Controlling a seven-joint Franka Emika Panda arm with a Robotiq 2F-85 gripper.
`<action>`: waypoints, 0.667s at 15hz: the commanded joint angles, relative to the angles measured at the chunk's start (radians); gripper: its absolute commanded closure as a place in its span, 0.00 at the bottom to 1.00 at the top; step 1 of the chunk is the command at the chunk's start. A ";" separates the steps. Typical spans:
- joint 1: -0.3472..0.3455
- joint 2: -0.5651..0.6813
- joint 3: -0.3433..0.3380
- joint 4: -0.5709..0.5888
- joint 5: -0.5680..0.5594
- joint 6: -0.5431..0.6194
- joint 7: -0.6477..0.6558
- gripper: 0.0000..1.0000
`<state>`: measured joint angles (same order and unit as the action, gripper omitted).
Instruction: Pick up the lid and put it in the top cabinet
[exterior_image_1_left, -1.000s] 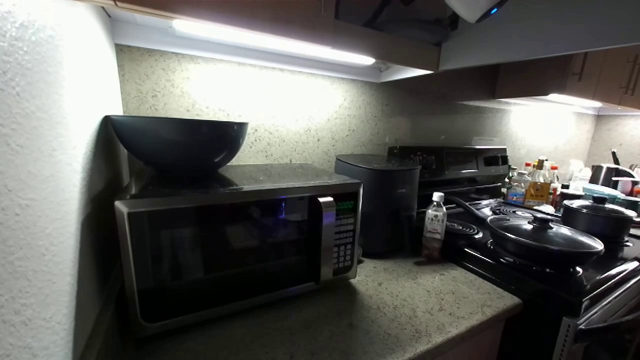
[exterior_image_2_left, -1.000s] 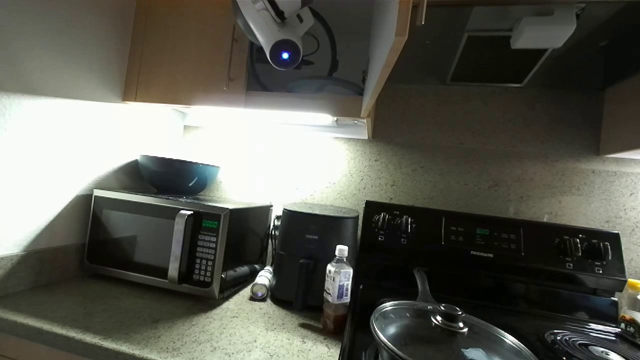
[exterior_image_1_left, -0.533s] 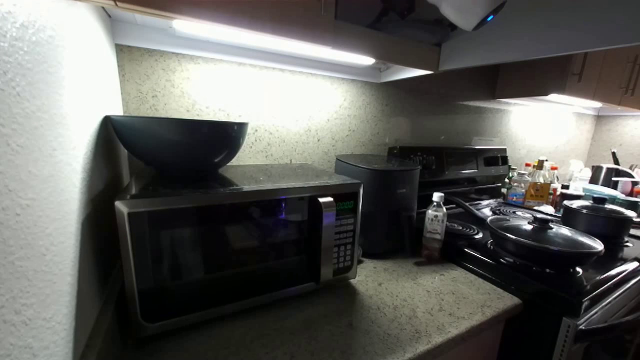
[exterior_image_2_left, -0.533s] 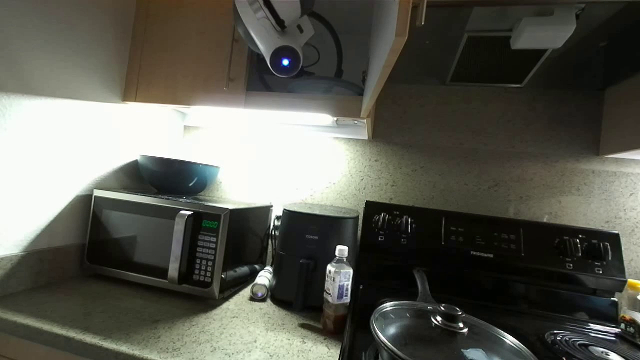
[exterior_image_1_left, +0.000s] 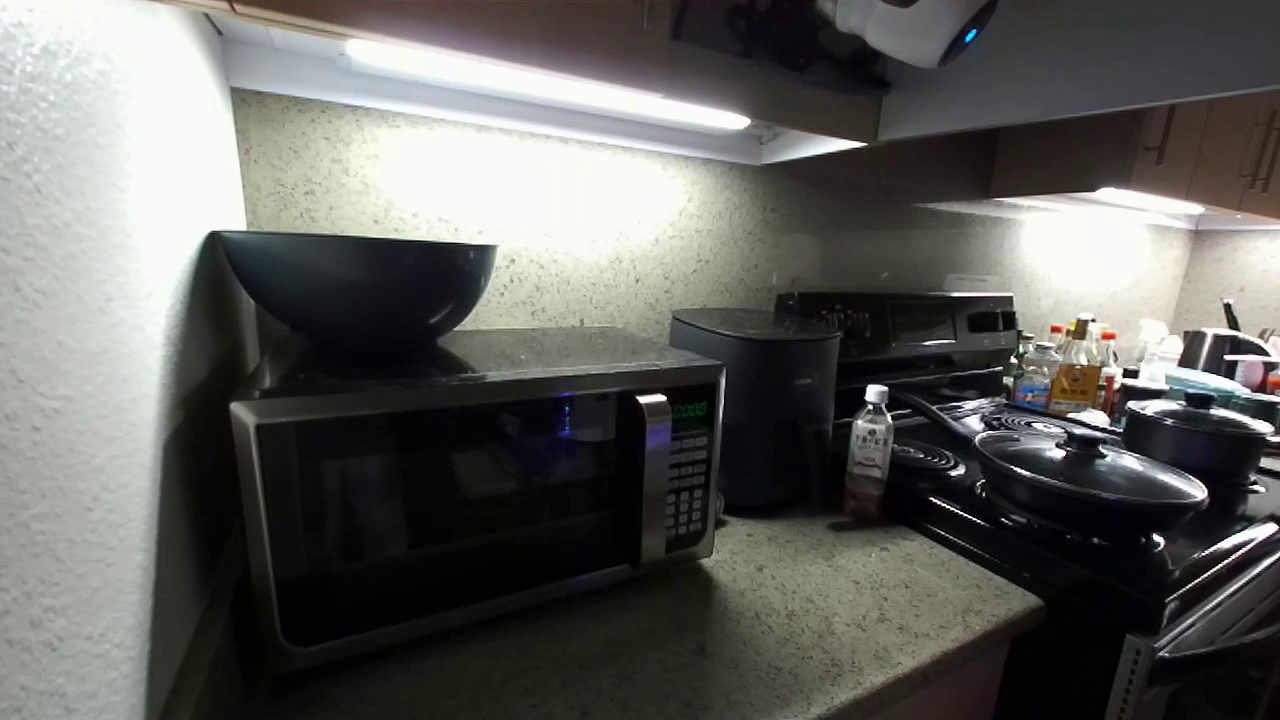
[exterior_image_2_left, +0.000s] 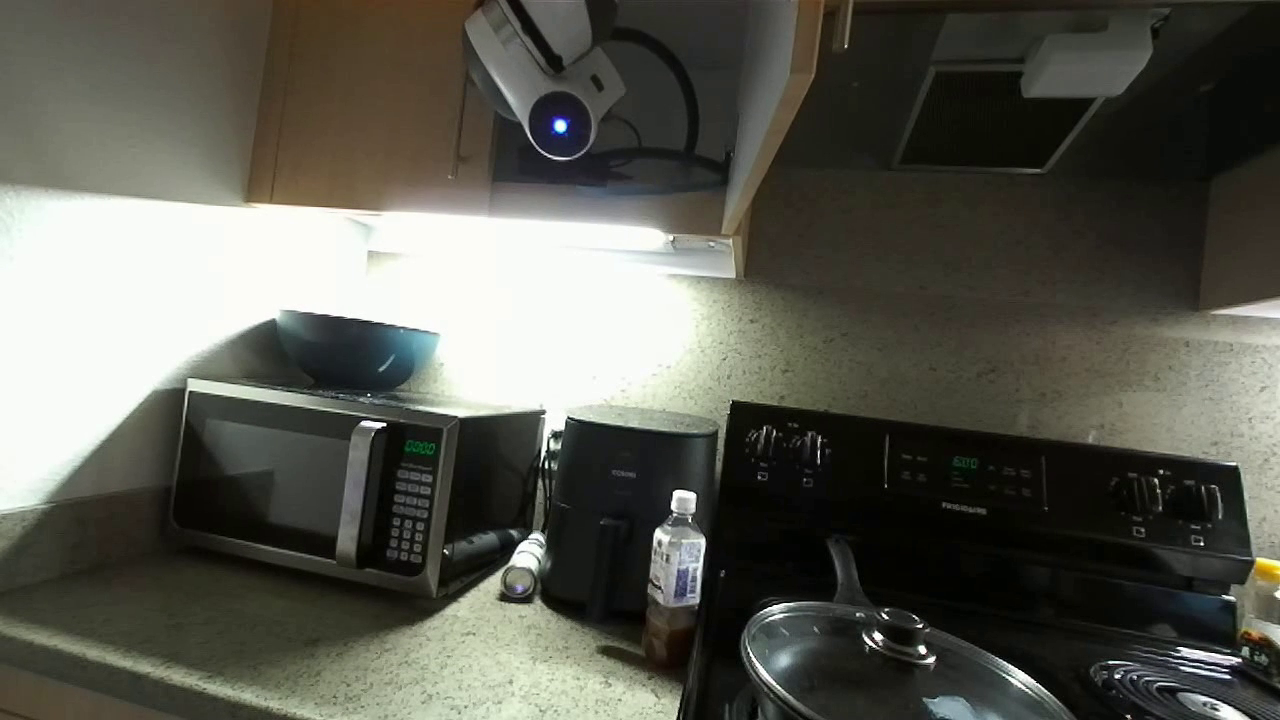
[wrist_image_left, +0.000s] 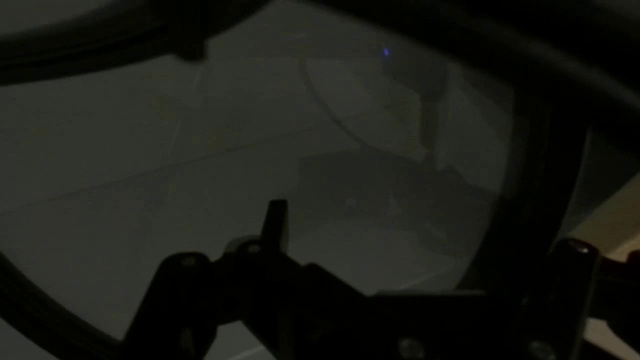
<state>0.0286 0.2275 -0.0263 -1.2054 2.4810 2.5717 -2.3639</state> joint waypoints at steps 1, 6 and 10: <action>0.001 -0.026 0.010 -0.031 -0.138 0.067 0.197 0.00; -0.017 -0.211 -0.013 -0.193 -0.460 -0.024 0.427 0.00; -0.031 -0.275 -0.046 -0.207 -0.415 -0.087 0.342 0.00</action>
<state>0.0140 0.0284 -0.0576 -1.3358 2.0556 2.5384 -1.9646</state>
